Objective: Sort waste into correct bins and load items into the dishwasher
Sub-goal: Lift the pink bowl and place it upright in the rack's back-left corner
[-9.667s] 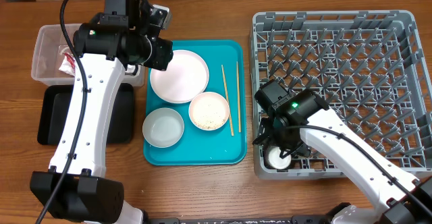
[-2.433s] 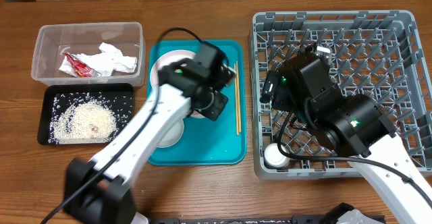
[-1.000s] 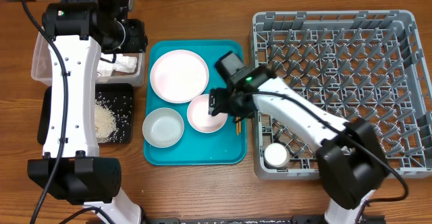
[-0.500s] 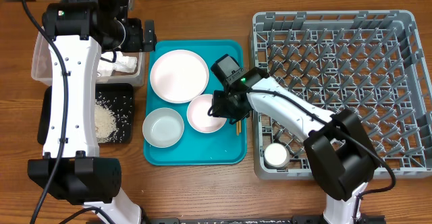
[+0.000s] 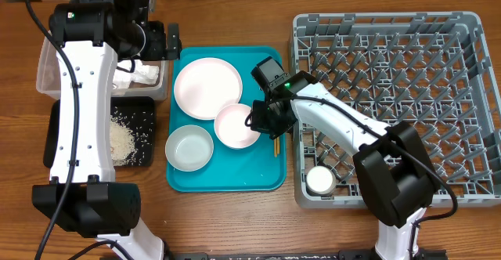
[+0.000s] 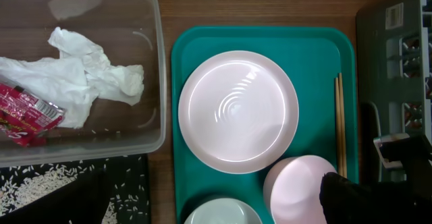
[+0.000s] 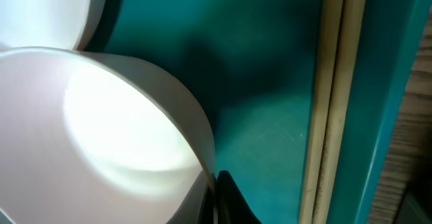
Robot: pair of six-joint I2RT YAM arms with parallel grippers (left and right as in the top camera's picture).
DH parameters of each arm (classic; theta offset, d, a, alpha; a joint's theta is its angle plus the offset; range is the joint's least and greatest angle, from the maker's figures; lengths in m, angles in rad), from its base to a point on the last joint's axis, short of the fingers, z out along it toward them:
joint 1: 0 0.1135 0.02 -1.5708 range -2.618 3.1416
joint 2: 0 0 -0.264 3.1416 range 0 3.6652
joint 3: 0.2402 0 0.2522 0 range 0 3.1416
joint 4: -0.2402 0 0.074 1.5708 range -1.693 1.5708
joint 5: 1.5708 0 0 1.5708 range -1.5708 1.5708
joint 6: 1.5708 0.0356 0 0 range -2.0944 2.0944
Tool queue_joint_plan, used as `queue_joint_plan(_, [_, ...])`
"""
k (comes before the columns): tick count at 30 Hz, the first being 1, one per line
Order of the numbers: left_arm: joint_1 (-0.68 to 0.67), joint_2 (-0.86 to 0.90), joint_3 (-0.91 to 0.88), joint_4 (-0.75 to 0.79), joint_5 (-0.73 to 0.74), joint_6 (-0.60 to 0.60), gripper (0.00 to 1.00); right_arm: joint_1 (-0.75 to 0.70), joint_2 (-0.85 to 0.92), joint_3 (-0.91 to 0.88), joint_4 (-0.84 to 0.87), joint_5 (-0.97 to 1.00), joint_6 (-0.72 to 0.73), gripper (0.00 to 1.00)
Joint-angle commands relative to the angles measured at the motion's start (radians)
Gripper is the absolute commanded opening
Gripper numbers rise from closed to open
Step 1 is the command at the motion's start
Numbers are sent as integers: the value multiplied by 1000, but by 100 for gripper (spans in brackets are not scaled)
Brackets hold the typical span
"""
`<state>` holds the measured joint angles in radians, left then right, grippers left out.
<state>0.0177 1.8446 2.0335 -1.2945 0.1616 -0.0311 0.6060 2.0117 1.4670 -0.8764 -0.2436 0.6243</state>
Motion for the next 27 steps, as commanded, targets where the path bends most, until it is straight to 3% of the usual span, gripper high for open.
queue_joint_plan(1, [3,6,17,0,8,-6,100,7,-55,32,-12,30,0,4])
queue_joint_plan(7, [3,6,17,0,8,-6,100,4,-213,75,-117,190,0,4])
queue_joint_plan(16, [3,6,17,0,8,-6,100,4,-358,138,-206,682,0,4])
queue_joint_plan(22, [3,6,17,0,8,-6,100,4,-362,138,-194,1114,12,4])
queue_joint_plan(27, [3,6,17,0,8,-6,100,-5,-362,138,-57,1421,-53,4])
